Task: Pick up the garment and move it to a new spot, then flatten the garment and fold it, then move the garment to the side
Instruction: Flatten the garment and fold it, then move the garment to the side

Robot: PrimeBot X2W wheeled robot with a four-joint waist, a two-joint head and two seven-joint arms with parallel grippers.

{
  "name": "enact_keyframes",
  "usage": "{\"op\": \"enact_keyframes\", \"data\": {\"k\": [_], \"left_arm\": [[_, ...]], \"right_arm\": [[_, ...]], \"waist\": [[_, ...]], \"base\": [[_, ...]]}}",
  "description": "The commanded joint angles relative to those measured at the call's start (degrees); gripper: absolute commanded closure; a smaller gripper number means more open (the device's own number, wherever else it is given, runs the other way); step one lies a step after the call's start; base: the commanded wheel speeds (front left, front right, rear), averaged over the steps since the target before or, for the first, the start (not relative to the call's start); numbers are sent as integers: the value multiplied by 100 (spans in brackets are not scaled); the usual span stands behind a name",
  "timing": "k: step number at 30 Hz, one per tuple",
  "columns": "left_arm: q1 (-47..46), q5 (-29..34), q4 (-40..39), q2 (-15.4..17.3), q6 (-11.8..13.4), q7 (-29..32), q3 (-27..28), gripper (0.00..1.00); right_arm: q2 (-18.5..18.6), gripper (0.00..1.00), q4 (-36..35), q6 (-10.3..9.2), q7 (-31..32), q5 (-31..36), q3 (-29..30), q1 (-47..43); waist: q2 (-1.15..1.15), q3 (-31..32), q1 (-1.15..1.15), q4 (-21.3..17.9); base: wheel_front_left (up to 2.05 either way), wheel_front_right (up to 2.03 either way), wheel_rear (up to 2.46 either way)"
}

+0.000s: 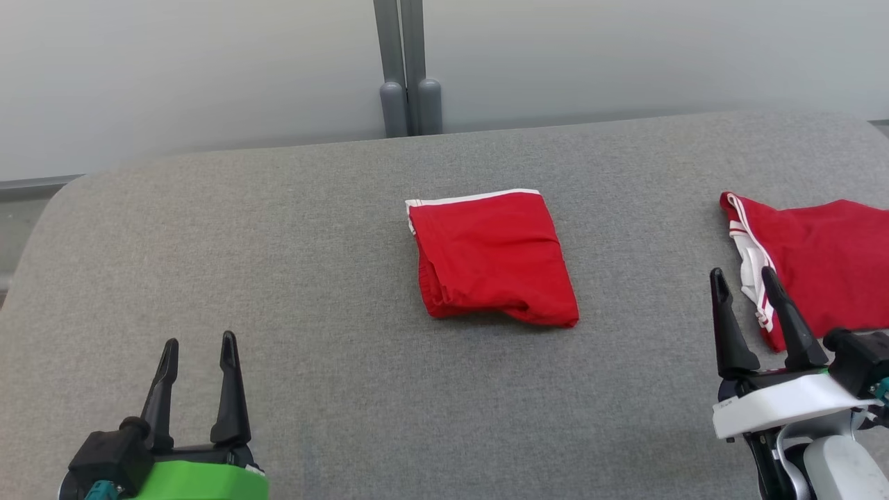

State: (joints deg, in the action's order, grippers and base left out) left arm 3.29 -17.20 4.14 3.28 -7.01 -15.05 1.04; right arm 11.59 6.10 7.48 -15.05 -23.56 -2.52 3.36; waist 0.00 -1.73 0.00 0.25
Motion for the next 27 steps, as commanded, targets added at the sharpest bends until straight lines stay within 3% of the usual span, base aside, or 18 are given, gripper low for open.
{"op": "enact_keyframes", "data": {"k": [1, 13, 17, 27], "left_arm": [[-21, 43, 34, 2, -15, -14, 1, 0], [-200, 179, 113, -17, -43, -14, -89, 0], [-280, 180, 95, -21, -49, -14, -151, 0], [-463, 26, 173, -31, -52, -14, -462, 0]], "right_arm": [[-7, 0, -32, 3, -13, 96, 10, -72], [20, 0, 147, 3, -13, 311, -143, 141], [72, 0, 795, 3, 166, 299, -352, 603], [-23, 0, 2715, 3, 1570, -261, -741, 2510]], "waist": [[0, 30, 0, -42], [0, -29, 0, 8], [0, -107, 0, 133], [0, -423, 0, 709]], "base": [[0, 0, 0], [0, 0, 0], [0, 0, 0], [0, 0, 0]]}}
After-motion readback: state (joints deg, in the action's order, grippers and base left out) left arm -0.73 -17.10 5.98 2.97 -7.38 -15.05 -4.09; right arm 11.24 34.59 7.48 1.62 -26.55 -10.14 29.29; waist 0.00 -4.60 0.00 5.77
